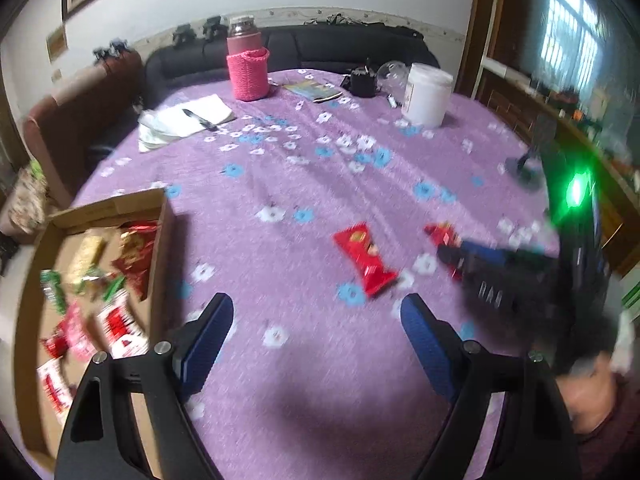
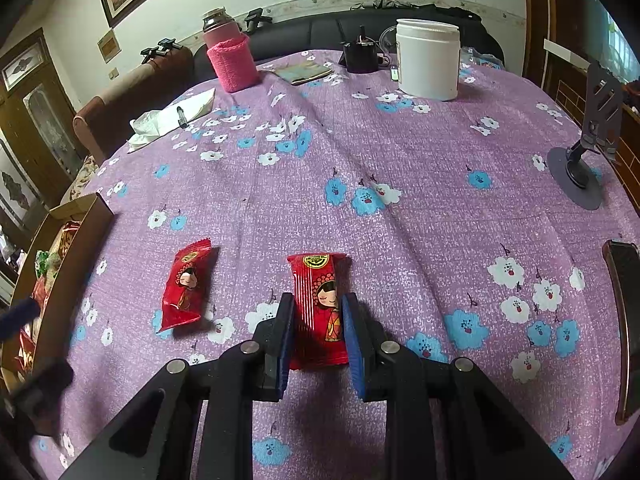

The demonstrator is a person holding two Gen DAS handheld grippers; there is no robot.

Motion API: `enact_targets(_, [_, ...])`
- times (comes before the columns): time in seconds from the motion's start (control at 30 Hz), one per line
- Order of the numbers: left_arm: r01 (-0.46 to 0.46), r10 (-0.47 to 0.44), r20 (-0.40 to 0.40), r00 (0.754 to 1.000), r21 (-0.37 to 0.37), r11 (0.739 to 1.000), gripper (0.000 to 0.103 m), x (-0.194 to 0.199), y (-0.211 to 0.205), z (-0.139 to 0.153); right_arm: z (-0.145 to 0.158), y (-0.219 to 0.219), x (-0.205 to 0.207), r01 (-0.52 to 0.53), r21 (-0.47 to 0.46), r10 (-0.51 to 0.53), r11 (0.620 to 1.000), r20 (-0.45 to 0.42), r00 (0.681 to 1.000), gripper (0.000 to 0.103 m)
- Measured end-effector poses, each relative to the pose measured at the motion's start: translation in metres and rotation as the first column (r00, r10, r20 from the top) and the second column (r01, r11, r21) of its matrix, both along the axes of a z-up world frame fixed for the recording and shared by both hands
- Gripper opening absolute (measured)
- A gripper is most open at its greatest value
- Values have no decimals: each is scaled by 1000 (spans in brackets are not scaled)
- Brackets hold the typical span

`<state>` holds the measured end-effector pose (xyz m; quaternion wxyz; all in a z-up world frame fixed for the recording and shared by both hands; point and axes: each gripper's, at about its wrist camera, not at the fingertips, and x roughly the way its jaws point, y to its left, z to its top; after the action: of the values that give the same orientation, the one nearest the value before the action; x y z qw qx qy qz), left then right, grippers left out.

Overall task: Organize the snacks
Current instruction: 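Grasp the other red doll-printed candy bar with the left tool, then carry both red candy bars over the tray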

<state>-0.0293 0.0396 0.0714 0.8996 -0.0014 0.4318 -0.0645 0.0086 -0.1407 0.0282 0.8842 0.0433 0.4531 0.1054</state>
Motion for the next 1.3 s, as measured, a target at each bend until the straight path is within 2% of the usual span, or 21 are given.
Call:
enact_targets(0.07, [3,-3,-18,1000,-52,999,85,15,2,0,0,0,1,-4,-7,4,1000,2,1000,25])
enact_targets(0.13, [12,-14,-25,1000,-72,997,85,29,-1,-3,0,0,2,-7,-7,7,1000,3,1000,25])
enact_targets(0.23, [30,-31,-25,999,-47,998,85,47,-13,-11,-1,-2,3,-8,8,8,1000,1,1000,25])
enact_targets(0.37, [55,-58,-66,996,-48,997,85,63,-28,-31,-1,-6,5,-10,30,10,999,-10,1000,25])
enact_targets(0.53, [67,-70,-78,994,-48,997,84,72,-34,-52,-1,-9,6,-15,44,16,999,-21,1000,25])
enact_targets(0.63, [71,-76,-85,993,-66,995,71,75,-31,-60,-1,-10,6,-16,51,17,999,-26,1000,25])
enact_targets(0.67, [81,-85,-72,994,-59,995,60,75,-32,-60,-1,-10,6,-17,49,18,999,-25,1000,25])
enact_targets(0.7, [85,-89,-68,994,-55,995,56,75,-34,-61,-1,-9,6,-19,42,20,999,-24,1000,25])
enact_targets(0.77, [88,-90,-55,994,-27,996,27,75,-36,-60,-1,-7,5,-20,32,20,999,-20,1000,25])
enact_targets(0.83, [84,-85,-41,996,-21,996,25,73,-36,-60,-1,-5,5,-23,16,23,1000,-14,1000,25])
enact_targets(0.97, [67,-70,-38,997,-80,995,23,71,-25,-58,0,0,3,-25,-10,25,1000,-7,1000,25])
enact_targets(1.3, [60,-57,21,998,-194,979,20,29,0,-26,2,-16,4,3,96,-2,995,-9,1000,25])
